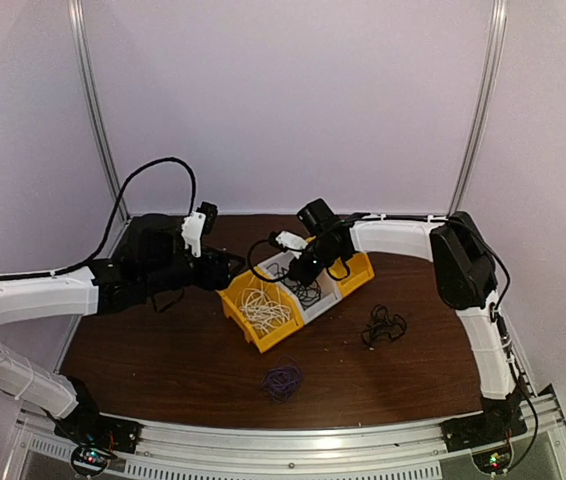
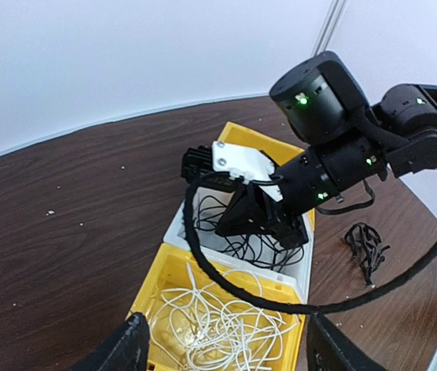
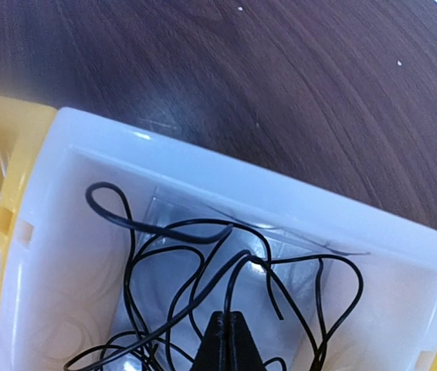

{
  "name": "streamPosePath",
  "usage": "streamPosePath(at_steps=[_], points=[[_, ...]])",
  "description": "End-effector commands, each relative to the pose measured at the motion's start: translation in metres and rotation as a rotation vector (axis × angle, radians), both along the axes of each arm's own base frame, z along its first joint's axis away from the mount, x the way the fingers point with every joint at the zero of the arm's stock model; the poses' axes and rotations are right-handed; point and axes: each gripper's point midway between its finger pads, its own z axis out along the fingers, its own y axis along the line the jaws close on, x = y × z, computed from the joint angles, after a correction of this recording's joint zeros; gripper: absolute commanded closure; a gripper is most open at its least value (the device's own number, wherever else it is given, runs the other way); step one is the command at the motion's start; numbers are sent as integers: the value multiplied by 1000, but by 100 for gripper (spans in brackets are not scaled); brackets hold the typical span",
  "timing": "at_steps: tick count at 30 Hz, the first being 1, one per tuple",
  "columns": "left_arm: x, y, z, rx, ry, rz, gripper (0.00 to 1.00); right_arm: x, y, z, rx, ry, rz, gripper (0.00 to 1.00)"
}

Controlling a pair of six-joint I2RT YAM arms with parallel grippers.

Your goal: Untangle the cables

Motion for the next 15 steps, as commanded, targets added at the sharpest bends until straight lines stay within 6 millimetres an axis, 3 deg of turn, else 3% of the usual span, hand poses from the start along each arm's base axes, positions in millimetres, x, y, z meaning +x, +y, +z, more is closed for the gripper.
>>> streamPosePath(at_steps=[1, 5, 10, 15], points=[[-11, -17, 3, -38, -51, -136, 29, 2, -8, -6, -71, 7, -43, 100], [-14, -23, -4, -48, -56, -171, 30, 2, -11, 29, -25, -41, -62, 84], [-15, -25, 4, -64, -115, -191, 30, 1, -20, 86, 5, -132, -86, 75], [-15, -34, 3, -32, -143, -251, 30, 3, -32, 117, -8, -189, -110, 68]])
